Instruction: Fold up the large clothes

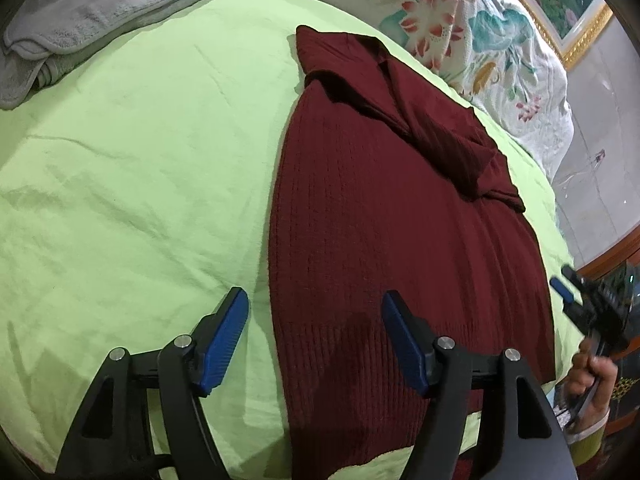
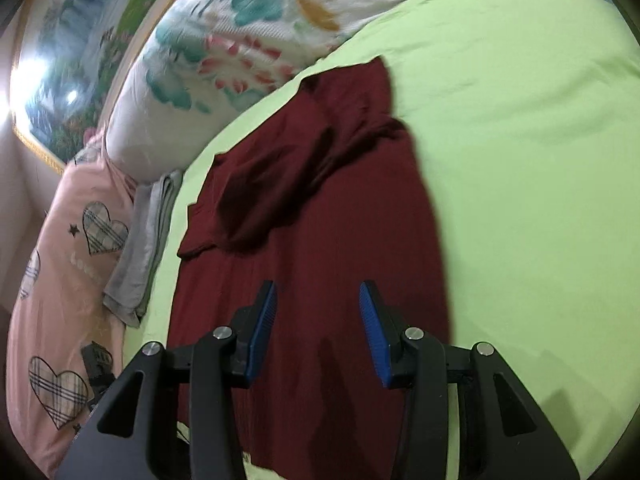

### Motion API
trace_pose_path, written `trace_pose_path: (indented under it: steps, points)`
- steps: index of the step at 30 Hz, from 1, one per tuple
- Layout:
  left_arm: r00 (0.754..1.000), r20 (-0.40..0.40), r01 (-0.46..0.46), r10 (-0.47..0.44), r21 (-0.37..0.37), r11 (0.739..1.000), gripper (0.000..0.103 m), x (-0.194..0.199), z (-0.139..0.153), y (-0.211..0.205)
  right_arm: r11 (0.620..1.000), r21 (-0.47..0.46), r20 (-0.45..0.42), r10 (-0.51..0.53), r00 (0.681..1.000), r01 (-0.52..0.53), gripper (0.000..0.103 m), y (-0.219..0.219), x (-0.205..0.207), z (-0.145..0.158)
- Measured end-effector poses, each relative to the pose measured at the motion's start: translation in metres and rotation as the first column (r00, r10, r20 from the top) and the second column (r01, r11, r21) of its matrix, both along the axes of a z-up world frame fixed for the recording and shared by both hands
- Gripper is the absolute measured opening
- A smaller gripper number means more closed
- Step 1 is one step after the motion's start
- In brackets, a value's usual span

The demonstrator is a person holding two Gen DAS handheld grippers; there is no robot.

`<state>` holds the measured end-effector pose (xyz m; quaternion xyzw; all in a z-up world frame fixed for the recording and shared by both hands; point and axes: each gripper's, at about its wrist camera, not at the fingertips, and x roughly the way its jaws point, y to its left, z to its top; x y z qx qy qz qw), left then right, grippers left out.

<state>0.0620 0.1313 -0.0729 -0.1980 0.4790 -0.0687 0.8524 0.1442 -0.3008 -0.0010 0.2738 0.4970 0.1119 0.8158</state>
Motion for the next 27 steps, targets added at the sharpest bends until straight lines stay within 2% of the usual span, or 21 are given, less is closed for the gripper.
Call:
trace_pose_path:
  steps: [5, 8, 10, 11, 14, 15, 16, 19, 21, 23, 27]
  points:
    - [1.000, 0.006, 0.006, -0.006, -0.071, 0.997, 0.070, -0.005, -0.002, 0.012, 0.995, -0.077, -0.005, -0.062, 0.998, 0.061, 0.044, -0.017, -0.004, 0.001]
    - [1.000, 0.012, 0.020, -0.019, -0.100, 0.995, 0.070, -0.003, -0.004, 0.012, 0.987, -0.099, -0.050, -0.129, 0.990, 0.123, 0.044, -0.045, -0.021, -0.011]
    - [0.999, 0.015, 0.045, -0.043, -0.133, 0.990, 0.070, 0.001, -0.005, 0.009, 0.988, -0.045, -0.065, -0.149, 0.987, 0.146, 0.044, -0.057, -0.030, -0.019]
    - [0.998, 0.017, 0.065, -0.064, -0.163, 0.984, 0.070, 0.003, -0.005, 0.008, 0.990, -0.011, -0.064, -0.140, 0.988, 0.140, 0.044, -0.059, -0.033, -0.021]
    - [0.993, 0.021, 0.119, -0.117, -0.236, 0.965, 0.070, 0.006, -0.008, 0.001, 0.996, 0.087, -0.091, -0.020, 0.996, 0.028, 0.044, -0.049, -0.031, -0.025]
    - [0.988, 0.023, 0.151, -0.150, -0.257, 0.955, 0.065, 0.006, -0.008, -0.003, 0.992, 0.128, -0.102, 0.025, 0.995, -0.012, 0.044, -0.042, -0.031, -0.027]
    - [0.985, 0.022, 0.172, -0.172, -0.265, 0.949, 0.057, 0.005, -0.009, -0.006, 0.986, 0.161, -0.105, 0.065, 0.992, -0.047, 0.044, -0.036, -0.032, -0.028]
    - [0.973, 0.018, 0.225, -0.229, -0.284, 0.932, 0.047, -0.003, -0.012, -0.010, 0.965, 0.221, -0.090, 0.164, 0.982, -0.141, 0.044, -0.018, -0.043, -0.027]
    - [0.969, 0.021, 0.243, -0.248, -0.286, 0.927, 0.043, -0.011, -0.016, -0.010, 0.954, 0.230, -0.078, 0.214, 0.974, -0.191, 0.044, -0.010, -0.054, -0.027]
    - [0.967, 0.025, 0.250, -0.253, -0.290, 0.924, 0.038, -0.018, -0.019, -0.010, 0.949, 0.233, -0.067, 0.232, 0.970, -0.211, 0.044, -0.009, -0.063, -0.028]
    - [0.970, 0.018, 0.237, -0.244, -0.311, 0.920, 0.033, -0.015, -0.022, -0.009, 0.950, 0.258, -0.059, 0.199, 0.978, -0.178, 0.043, -0.017, -0.069, -0.030]
